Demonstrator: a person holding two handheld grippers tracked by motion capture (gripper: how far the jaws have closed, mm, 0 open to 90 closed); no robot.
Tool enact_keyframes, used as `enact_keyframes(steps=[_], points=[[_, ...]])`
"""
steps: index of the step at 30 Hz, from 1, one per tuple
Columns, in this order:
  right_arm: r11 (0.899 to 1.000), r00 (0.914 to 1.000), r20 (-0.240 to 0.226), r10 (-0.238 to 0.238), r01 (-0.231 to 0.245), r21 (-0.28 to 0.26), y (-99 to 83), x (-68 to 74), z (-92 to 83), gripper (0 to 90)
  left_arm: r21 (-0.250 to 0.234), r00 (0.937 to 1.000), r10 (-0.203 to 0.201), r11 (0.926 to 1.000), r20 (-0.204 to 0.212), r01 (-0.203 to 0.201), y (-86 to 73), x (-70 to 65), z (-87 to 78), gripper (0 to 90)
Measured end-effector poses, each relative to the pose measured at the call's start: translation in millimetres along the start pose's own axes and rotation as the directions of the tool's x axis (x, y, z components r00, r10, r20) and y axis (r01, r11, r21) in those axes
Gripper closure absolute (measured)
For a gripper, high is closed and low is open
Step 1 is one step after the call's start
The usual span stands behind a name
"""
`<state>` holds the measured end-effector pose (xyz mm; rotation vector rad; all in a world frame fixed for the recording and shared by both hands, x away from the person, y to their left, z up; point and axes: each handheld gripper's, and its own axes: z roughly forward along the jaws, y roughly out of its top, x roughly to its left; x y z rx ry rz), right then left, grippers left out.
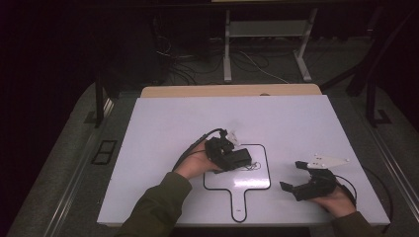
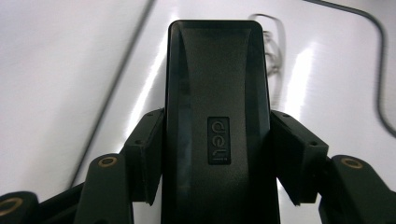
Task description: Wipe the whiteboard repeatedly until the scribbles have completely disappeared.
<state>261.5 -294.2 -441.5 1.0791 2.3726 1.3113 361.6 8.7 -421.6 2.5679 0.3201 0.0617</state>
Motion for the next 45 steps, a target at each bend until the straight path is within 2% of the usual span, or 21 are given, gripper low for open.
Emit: enact_keyframes(steps=[1,4,7,9,10,11,12,13,16,18,21,23,25,28,30,33,37,39,42,45], points=[[1.0,1.0,0.0,0.0,0.0,-0.001,0.0,0.2,0.0,0.0,0.004,0.9996,0.027,0.9996,0.002,-0.027,0.6,-3.0,0.1,38.9],[1.0,1.0,0.001,0.001,-0.001,0.001,0.1,0.2,0.1,0.0,0.006,0.9987,0.051,0.9987,-0.001,-0.051,1.2,-9.5,0.9,38.9],[1.0,1.0,0.002,0.0,0.0,0.004,0.2,0.7,0.7,0.0,0.009,0.999,0.044,0.999,0.005,-0.044,1.4,-4.5,0.9,39.0],[1.0,1.0,0.001,-0.001,0.001,0.004,0.2,1.0,0.5,0.0,-0.001,0.9999,0.014,0.9999,-0.004,-0.014,1.3,1.4,1.9,38.9],[1.0,1.0,0.002,0.001,-0.001,0.004,0.2,0.9,0.5,0.0,0.002,0.9993,0.033,0.9995,-0.016,-0.032,2.0,7.2,1.4,38.9],[1.0,1.0,0.002,0.001,-0.001,0.004,0.1,0.7,0.4,0.0,-0.003,0.9996,0.016,0.9999,-0.022,-0.016,1.9,10.4,1.8,38.9],[1.0,1.0,0.002,0.001,-0.001,0.003,0.0,0.4,0.4,0.0,0.003,0.9994,0.022,0.9998,-0.026,-0.021,2.2,15.0,1.3,38.9],[1.0,1.0,0.001,0.002,-0.002,0.003,0.0,0.1,0.3,0.0,-0.002,0.9996,0.002,1.0,-0.029,-0.002,1.9,17.3,1.6,39.0],[1.0,1.0,0.0,0.001,-0.001,0.002,-0.2,-0.3,0.1,0.0,-0.003,0.9995,-0.001,1.0,-0.032,0.001,1.7,23.5,1.3,38.9],[1.0,1.0,0.0,0.001,-0.001,0.002,-0.2,-0.5,0.0,0.0,0.001,0.9993,0.0,1.0,-0.036,0.0,2.1,21.7,1.4,38.9],[1.0,1.0,0.001,0.002,-0.002,0.001,-0.2,-0.6,-0.2,0.0,0.011,0.9994,0.027,0.9996,-0.021,-0.026,3.6,12.2,1.7,38.9],[1.0,1.0,0.0,0.0,0.0,0.001,-0.1,-0.4,-0.2,0.0,0.002,1.0,0.004,1.0,0.003,-0.004,2.9,0.0,2.8,38.9],[1.0,1.0,0.001,-0.001,0.001,0.0,-0.1,0.0,-0.1,0.0,0.002,0.9991,0.041,0.9992,0.01,-0.041,2.5,-7.5,2.6,38.9],[1.0,1.0,0.001,0.0,0.0,0.002,0.1,0.5,0.2,0.0,0.006,0.9987,0.05,0.9987,0.007,-0.05,1.5,-11.2,1.7,39.0],[1.0,1.0,0.002,0.0,0.0,0.004,0.2,0.9,0.4,0.0,0.004,0.9994,0.035,0.9994,0.0,-0.035,0.4,-7.3,1.1,39.0],[1.0,1.0,0.002,0.001,-0.001,0.002,0.1,1.0,0.0,0.0,-0.002,0.9997,-0.012,0.9999,-0.023,0.012,-4.0,4.9,-1.3,39.0],[1.0,1.0,0.003,0.002,-0.002,0.001,-0.2,-0.7,-0.3,0.0,-0.003,0.9965,-0.066,0.9978,-0.052,0.066,-13.0,20.5,-7.5,39.0],[1.0,1.0,0.003,0.001,-0.001,0.001,-0.3,-0.8,-0.3,0.0,-0.002,0.9949,-0.079,0.9969,-0.062,0.079,-17.1,26.9,-10.3,39.0],[1.0,1.0,0.001,0.0,0.0,0.001,-0.3,-0.4,-0.2,0.0,-0.002,0.9943,-0.079,0.9968,-0.072,0.079,-19.1,27.9,-11.7,39.0],[1.0,1.0,0.001,0.0,0.0,0.001,-0.2,-0.5,-0.1,0.0,0.015,0.997,-0.045,0.9988,-0.063,0.047,-17.2,20.2,-11.6,39.0]])
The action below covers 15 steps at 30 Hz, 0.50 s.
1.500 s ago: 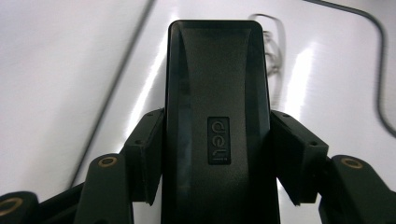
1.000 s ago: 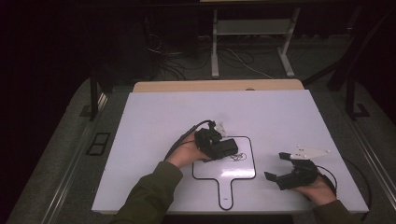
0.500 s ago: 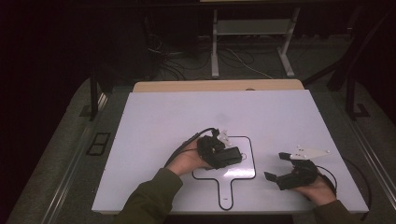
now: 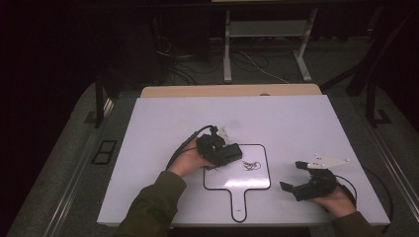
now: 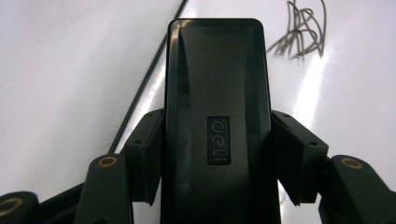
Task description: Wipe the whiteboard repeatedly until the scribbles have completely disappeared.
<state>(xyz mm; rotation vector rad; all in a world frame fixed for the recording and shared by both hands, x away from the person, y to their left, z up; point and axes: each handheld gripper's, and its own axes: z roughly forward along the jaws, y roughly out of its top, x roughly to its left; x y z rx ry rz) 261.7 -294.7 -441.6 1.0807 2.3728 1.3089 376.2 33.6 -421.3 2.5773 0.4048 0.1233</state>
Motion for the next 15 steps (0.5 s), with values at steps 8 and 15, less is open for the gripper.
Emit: enact_keyframes(steps=[8,15], points=[[1.0,1.0,0.0,0.0,0.0,0.0,0.1,0.6,0.2,0.0,0.011,0.9989,0.037,0.9992,0.03,-0.037,-7.3,-17.2,-5.6,39.0],[1.0,1.0,0.0,0.001,-0.001,0.002,0.2,0.8,0.4,0.0,-0.003,0.9994,-0.034,0.9994,-0.005,0.034,-17.8,8.2,-10.5,39.0]])
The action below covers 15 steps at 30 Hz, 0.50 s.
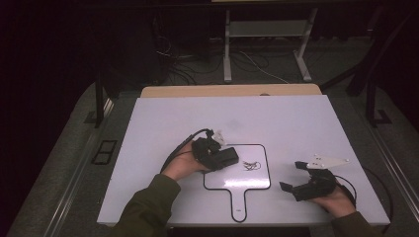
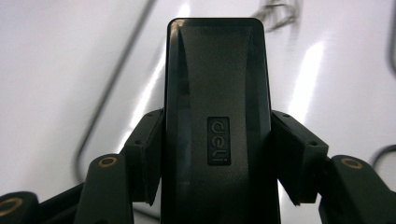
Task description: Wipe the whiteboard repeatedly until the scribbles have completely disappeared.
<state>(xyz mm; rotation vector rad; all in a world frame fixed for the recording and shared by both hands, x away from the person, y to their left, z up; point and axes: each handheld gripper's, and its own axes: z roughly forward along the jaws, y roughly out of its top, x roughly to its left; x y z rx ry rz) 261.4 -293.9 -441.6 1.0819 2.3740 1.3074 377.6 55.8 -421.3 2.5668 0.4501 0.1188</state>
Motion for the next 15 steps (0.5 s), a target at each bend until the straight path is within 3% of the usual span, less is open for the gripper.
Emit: enact_keyframes(steps=[5,7,15], points=[[1.0,1.0,-0.001,0.002,-0.002,0.0,-0.2,-0.8,-0.3,0.0,-0.014,0.9993,-0.034,0.9993,-0.015,0.034,-5.4,10.8,-2.3,39.0],[1.0,1.0,-0.001,0.001,-0.001,-0.001,-0.2,-0.8,-0.4,0.0,-0.006,0.9994,-0.024,0.9997,-0.024,0.024,-4.3,7.2,-2.3,39.0],[1.0,1.0,-0.001,0.002,-0.002,0.002,-0.2,-0.1,0.4,0.0,0.009,0.999,0.041,0.9991,0.016,-0.041,-6.0,-18.4,-4.5,38.9]])
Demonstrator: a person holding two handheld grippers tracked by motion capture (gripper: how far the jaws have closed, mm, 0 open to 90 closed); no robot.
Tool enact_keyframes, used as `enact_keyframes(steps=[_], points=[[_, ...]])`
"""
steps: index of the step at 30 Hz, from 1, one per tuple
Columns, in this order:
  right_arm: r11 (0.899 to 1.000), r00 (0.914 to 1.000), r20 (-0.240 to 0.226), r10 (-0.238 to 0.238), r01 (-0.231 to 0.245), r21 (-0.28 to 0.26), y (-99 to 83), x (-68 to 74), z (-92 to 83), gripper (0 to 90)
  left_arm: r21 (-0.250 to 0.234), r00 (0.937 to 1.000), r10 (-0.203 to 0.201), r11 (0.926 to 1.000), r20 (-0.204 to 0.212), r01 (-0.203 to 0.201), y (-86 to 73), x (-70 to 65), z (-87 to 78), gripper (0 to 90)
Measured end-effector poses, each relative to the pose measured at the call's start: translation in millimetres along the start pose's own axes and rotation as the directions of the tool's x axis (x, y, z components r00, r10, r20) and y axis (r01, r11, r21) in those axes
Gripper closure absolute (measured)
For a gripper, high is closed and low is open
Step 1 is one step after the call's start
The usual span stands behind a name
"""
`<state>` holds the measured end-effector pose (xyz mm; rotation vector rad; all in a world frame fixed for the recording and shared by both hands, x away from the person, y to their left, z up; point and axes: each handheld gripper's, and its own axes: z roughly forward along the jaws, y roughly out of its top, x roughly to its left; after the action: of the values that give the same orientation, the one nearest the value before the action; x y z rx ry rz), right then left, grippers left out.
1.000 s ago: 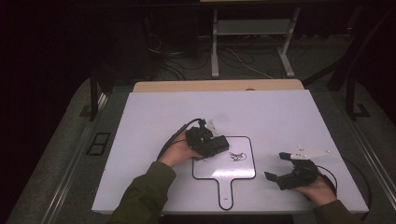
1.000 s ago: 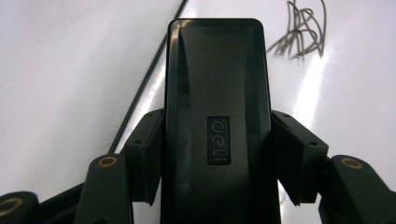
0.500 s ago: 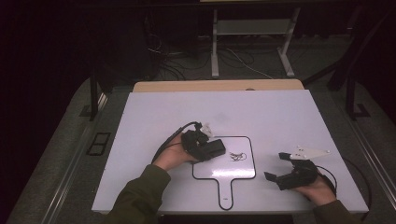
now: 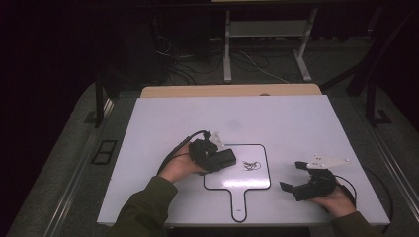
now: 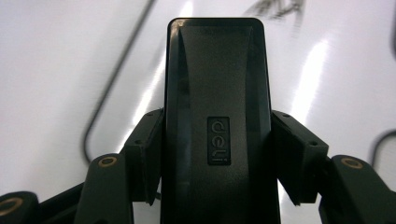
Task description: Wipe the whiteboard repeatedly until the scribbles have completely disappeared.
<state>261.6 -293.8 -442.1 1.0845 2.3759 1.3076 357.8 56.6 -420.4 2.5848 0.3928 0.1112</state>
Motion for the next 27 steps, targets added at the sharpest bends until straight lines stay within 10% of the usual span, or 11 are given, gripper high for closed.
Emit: enact_keyframes(steps=[18,27], points=[[1.0,1.0,0.0,0.001,-0.001,-0.002,-0.1,-0.6,-0.5,0.0,-0.016,0.9951,-0.071,0.9974,-0.068,0.07,-2.5,37.2,1.0,38.9],[1.0,1.0,0.0,0.003,-0.003,-0.002,-0.1,-0.6,-0.2,0.0,0.021,0.9995,-0.015,0.9997,-0.029,0.015,0.0,12.5,-0.4,38.9]])
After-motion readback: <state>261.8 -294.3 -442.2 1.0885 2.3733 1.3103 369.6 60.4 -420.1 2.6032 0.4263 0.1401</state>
